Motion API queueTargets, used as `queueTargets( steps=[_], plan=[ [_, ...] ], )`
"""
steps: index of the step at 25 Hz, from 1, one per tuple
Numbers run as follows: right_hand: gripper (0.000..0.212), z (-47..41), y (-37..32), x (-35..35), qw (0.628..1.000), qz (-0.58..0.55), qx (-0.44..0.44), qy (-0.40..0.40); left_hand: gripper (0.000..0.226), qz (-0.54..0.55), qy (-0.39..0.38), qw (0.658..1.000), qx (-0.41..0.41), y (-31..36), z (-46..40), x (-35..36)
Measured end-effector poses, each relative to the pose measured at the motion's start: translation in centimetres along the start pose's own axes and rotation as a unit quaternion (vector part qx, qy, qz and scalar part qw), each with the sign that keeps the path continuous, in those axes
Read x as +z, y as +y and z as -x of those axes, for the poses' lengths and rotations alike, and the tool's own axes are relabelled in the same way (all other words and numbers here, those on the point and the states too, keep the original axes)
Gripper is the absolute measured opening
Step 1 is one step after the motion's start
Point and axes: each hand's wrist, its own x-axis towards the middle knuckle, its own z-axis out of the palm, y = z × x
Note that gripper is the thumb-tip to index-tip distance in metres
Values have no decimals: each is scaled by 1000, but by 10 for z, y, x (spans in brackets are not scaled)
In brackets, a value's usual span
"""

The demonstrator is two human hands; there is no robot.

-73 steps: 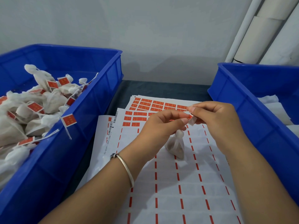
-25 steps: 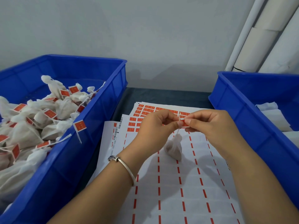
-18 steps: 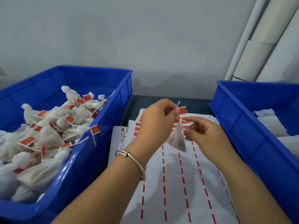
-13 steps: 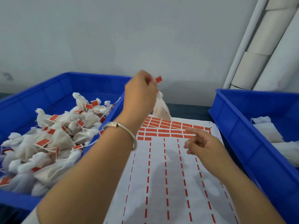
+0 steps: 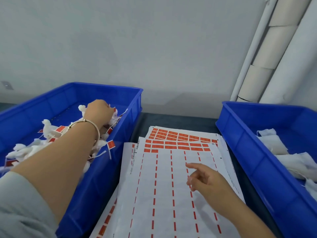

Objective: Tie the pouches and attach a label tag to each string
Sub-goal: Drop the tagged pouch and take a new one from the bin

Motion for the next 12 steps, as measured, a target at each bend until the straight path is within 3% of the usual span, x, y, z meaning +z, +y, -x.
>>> queueTargets(
  steps=[5, 12],
  plan=[
    [23, 8, -12, -8, 999, 40, 0, -2, 30, 56, -17, 998, -26, -3, -1, 2],
    [18, 30, -48, -75, 990, 74, -38, 118, 23, 94, 48, 992, 75, 43, 24, -26]
  ],
)
